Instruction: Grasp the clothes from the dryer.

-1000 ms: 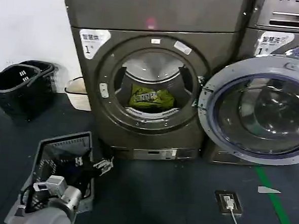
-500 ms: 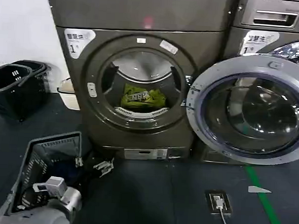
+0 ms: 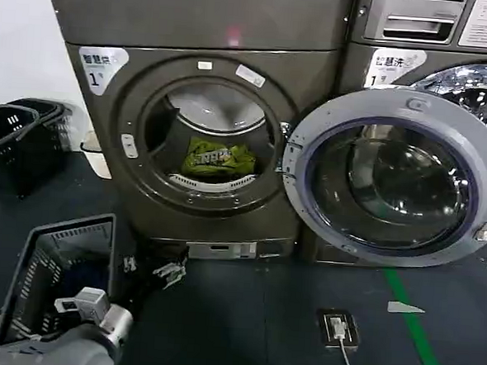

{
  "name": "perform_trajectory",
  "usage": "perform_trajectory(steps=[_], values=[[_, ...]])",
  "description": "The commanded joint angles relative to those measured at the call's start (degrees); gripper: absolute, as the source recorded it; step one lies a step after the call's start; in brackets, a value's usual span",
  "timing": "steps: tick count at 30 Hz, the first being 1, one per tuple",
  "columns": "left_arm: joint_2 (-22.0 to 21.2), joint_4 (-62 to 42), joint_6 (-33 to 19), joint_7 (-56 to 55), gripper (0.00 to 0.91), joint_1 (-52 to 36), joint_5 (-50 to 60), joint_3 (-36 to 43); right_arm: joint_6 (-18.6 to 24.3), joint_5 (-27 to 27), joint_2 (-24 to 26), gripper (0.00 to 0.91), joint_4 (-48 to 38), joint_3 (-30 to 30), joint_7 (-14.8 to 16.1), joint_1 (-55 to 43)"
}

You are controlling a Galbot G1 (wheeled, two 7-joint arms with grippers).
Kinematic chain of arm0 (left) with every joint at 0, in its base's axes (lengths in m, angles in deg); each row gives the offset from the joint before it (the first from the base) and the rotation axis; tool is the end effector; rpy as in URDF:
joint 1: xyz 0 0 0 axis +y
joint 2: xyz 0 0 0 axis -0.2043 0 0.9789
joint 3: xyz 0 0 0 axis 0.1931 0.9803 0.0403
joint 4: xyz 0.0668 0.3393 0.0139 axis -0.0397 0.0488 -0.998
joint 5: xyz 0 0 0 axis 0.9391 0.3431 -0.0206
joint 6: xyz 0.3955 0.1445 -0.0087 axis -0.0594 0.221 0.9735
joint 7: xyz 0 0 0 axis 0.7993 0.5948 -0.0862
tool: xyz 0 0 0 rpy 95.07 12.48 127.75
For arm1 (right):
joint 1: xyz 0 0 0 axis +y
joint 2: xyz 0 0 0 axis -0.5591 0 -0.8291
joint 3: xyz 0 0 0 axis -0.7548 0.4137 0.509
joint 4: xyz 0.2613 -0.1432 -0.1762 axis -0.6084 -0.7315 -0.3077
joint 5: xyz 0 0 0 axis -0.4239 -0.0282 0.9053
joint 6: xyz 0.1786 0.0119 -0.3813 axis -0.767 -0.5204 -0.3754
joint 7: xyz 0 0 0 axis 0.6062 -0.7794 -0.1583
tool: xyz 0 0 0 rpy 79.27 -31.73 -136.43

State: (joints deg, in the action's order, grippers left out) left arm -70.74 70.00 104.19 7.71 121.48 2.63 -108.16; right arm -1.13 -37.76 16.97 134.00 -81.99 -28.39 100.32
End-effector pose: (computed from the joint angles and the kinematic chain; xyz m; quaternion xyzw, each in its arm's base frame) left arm 0.2817 0.0328 -0.1836 -0.1004 -0.9889 0.0422 0.1015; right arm -0.1379 -0.4850 0.1459 0.5121 0.8172 -0.0972 0.2458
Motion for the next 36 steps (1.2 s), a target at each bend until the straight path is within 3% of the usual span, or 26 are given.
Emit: perform_trajectory(steps=[1, 16, 36], values=[[0.0, 0.0, -0.1, 0.1, 0.907, 0.0, 0.0, 0.1, 0.9, 0.0, 0.0, 0.907, 0.0, 0.0, 0.1, 0.0], [0.3, 0.5, -1.4, 0.3, 0.907, -0.2, 0.1, 0.5, 5.0, -2.5, -0.7, 0.907, 0.0, -0.8, 1.7, 0.6], [0.3, 0.3, -2.2, 0.6, 0.907, -0.4, 0.4, 0.8, 5.5, -2.3, -0.6, 0.907, -0.1, -1.0, 2.2, 1.1]])
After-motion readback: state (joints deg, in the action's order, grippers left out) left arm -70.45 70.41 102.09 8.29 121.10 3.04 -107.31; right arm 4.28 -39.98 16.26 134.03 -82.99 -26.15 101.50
